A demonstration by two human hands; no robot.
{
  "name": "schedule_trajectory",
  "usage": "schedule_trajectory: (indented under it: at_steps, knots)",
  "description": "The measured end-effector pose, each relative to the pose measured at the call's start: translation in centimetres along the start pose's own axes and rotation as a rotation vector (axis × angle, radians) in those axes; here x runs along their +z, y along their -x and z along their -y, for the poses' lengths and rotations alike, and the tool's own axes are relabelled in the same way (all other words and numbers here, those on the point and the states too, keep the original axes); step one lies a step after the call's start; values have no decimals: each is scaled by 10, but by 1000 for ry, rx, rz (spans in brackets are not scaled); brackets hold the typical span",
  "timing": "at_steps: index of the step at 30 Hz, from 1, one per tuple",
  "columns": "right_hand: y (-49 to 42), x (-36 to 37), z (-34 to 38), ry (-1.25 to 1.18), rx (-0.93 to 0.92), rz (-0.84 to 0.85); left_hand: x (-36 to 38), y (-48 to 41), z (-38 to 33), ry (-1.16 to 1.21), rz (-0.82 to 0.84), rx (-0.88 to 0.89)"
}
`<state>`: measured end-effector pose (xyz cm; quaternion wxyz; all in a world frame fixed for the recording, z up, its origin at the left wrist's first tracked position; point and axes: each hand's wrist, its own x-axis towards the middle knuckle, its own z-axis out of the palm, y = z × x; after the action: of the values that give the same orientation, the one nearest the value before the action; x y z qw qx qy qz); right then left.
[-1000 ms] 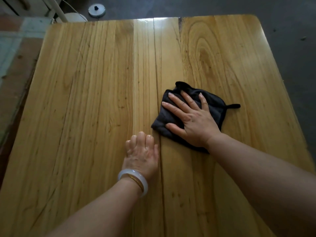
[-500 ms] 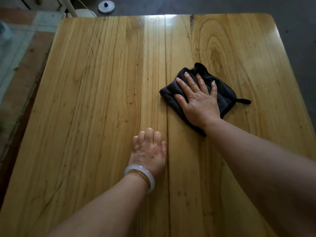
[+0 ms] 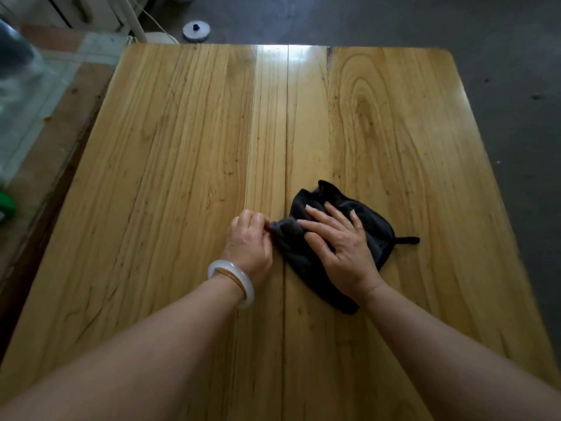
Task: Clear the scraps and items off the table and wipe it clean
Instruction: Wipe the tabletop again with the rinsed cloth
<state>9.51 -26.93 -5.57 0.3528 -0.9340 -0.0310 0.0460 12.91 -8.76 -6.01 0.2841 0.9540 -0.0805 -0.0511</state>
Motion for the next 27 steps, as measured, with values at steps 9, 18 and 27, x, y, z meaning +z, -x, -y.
schedule_trajectory:
  at_steps: [9, 18, 27]
  knots:
    - [-5, -23, 19, 254, 425, -80, -20, 13, -29, 354, 82, -183]
    - [0, -26, 20, 378, 286, -107, -29, 15, -34, 319, 172, -283]
    - [-4, -37, 21, 407, 397, -60, -33, 14, -42, 269, 264, -348]
